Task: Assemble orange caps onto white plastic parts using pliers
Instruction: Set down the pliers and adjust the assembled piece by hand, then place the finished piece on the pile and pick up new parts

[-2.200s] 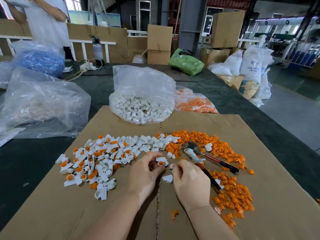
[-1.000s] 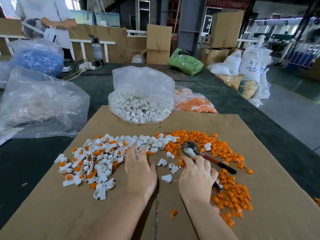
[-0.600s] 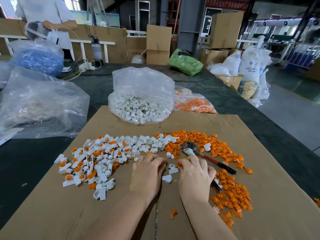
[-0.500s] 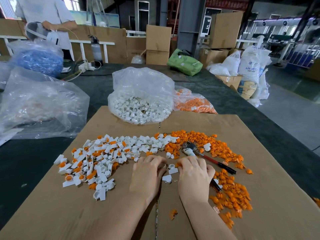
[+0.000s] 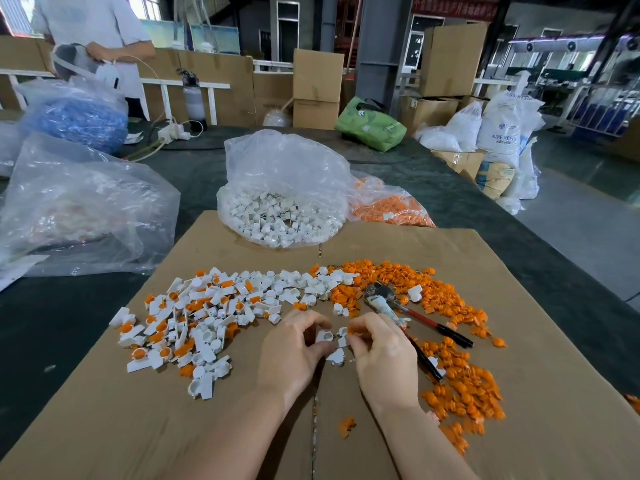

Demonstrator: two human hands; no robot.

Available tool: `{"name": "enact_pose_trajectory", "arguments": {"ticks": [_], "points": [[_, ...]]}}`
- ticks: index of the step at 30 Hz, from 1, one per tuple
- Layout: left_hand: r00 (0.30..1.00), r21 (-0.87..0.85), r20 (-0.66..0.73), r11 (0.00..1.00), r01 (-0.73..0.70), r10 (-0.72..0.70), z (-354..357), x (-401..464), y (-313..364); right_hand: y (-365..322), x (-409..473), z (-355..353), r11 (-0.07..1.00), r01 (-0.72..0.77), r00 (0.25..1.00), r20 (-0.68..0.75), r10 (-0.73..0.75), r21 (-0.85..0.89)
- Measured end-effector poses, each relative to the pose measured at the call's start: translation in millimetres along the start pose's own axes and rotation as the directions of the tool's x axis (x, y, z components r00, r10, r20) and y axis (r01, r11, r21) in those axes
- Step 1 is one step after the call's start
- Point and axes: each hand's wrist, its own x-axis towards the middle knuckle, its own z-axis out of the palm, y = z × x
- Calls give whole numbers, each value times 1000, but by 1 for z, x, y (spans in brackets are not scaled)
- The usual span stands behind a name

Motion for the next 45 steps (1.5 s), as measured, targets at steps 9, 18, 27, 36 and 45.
{"name": "enact_pose_trajectory", "arguments": {"ticks": [9, 18, 27, 36, 45], "points": [[1000, -90, -28, 996, -4, 1, -1, 0, -1, 0, 0, -1, 993, -15, 998, 55, 9, 113], [994, -232, 33, 967, 107, -102, -4, 2, -2, -1, 0, -2, 984, -51, 991, 131, 28, 173], [991, -275, 84, 954, 121, -101, -2, 2, 2, 0, 0, 0, 976, -35, 996, 82, 17, 216], [981, -398, 146, 900, 179, -131, -5, 1, 5, 1, 0, 0, 978, -51, 995, 95, 32, 203], [982, -460, 125, 869, 182, -140, -7, -1, 7, -6, -1, 1, 991, 125, 990, 67, -122, -49]]}}
